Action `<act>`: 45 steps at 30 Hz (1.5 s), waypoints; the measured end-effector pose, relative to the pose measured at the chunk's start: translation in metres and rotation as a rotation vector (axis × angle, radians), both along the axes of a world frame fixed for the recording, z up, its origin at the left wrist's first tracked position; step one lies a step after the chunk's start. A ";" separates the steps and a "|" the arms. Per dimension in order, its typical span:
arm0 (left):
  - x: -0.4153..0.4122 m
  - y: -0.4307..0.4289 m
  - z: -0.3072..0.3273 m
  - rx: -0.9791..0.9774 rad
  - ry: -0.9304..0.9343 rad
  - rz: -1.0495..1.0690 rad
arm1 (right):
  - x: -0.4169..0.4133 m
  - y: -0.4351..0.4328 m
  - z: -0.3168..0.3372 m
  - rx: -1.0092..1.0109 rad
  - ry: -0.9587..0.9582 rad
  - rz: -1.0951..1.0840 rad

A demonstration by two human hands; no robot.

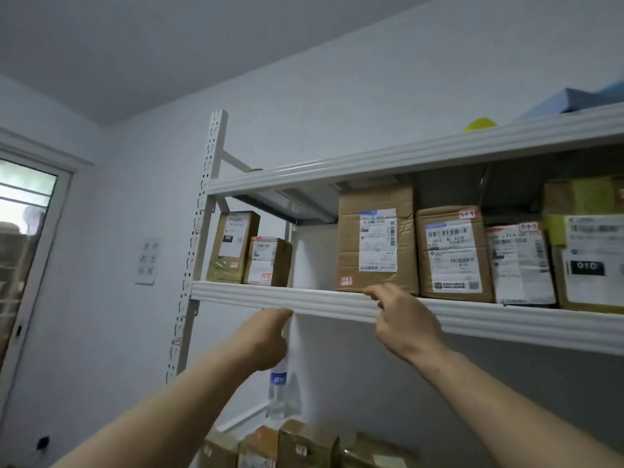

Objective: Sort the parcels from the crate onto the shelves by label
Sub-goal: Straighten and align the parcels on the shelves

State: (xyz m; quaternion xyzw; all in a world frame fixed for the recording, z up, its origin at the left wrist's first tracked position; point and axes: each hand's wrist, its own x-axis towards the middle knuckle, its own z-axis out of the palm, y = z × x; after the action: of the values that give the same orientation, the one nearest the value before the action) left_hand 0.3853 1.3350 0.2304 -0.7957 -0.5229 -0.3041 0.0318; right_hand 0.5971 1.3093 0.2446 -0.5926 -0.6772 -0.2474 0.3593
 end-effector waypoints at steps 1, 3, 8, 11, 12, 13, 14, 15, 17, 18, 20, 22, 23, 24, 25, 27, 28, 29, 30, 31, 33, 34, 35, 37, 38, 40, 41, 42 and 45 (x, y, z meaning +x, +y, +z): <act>0.006 0.013 0.009 0.007 -0.057 -0.011 | 0.007 0.006 0.011 0.052 0.024 -0.021; 0.017 0.036 0.025 0.026 -0.152 -0.039 | 0.018 0.015 0.032 0.145 0.078 -0.044; 0.043 0.077 0.050 0.061 -0.276 -0.118 | 0.032 0.035 0.077 0.301 0.111 -0.225; 0.059 0.100 0.061 0.056 -0.314 -0.173 | 0.034 0.050 0.099 0.327 0.108 -0.369; 0.065 0.106 0.066 0.056 -0.343 -0.197 | 0.034 0.054 0.107 0.333 0.109 -0.399; 0.071 0.112 0.071 0.046 -0.377 -0.224 | 0.035 0.059 0.115 0.333 0.113 -0.430; 0.077 0.117 0.076 0.032 -0.412 -0.251 | 0.035 0.064 0.123 0.325 0.116 -0.466; 0.083 0.121 0.080 0.011 -0.448 -0.280 | 0.035 0.068 0.130 0.308 0.113 -0.510; 0.092 0.128 0.087 -0.029 -0.512 -0.344 | 0.034 0.076 0.140 0.261 0.103 -0.594; 0.096 0.133 0.089 -0.041 -0.535 -0.383 | 0.033 0.080 0.143 0.237 0.103 -0.626; 0.101 0.142 0.093 -0.056 -0.564 -0.462 | 0.029 0.086 0.147 0.219 0.110 -0.661; 0.105 0.151 0.095 -0.050 -0.564 -0.513 | 0.021 0.093 0.148 0.256 0.084 -0.683; 0.105 0.155 0.095 -0.040 -0.550 -0.519 | 0.016 0.096 0.147 0.280 0.057 -0.694; 0.105 0.159 0.095 -0.024 -0.535 -0.514 | 0.011 0.099 0.147 0.302 0.030 -0.695; 0.103 0.164 0.095 -0.009 -0.523 -0.508 | 0.005 0.103 0.146 0.319 0.014 -0.684; 0.096 0.172 0.094 0.007 -0.519 -0.498 | -0.004 0.111 0.144 0.340 0.013 -0.631; 0.092 0.176 0.094 0.009 -0.528 -0.490 | -0.010 0.114 0.143 0.339 0.037 -0.583; 0.087 0.180 0.094 0.008 -0.546 -0.482 | -0.015 0.117 0.142 0.333 0.080 -0.517; 0.082 0.185 0.093 0.010 -0.565 -0.475 | -0.022 0.120 0.139 0.325 0.131 -0.442; 0.077 0.190 0.092 0.015 -0.581 -0.466 | -0.027 0.124 0.135 0.307 0.180 -0.375; 0.065 0.199 0.090 0.039 -0.594 -0.434 | -0.033 0.133 0.125 0.265 0.274 -0.289; 0.059 0.204 0.088 0.053 -0.585 -0.414 | -0.034 0.139 0.119 0.241 0.321 -0.255; 0.053 0.208 0.086 0.067 -0.567 -0.394 | -0.034 0.145 0.112 0.208 0.363 -0.235; 0.045 0.214 0.080 0.111 -0.523 -0.371 | -0.035 0.157 0.098 0.099 0.425 -0.240; 0.042 0.215 0.076 0.130 -0.496 -0.368 | -0.036 0.160 0.090 0.028 0.462 -0.243; 0.038 0.219 0.064 0.140 -0.432 -0.355 | -0.039 0.166 0.079 -0.082 0.514 -0.238; 0.037 0.221 0.059 0.148 -0.402 -0.344 | -0.041 0.168 0.075 -0.107 0.510 -0.242; 0.035 0.223 0.054 0.156 -0.383 -0.329 | -0.042 0.170 0.073 -0.121 0.493 -0.251; 0.033 0.229 0.049 0.177 -0.349 -0.273 | -0.049 0.175 0.072 -0.136 0.434 -0.279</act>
State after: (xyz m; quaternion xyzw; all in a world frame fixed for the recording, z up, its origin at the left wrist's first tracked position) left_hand 0.4185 1.5640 0.2795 -0.7884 -0.3791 -0.4834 -0.0308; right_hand 0.5486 1.4839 0.3170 -0.7422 -0.5110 -0.1156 0.4179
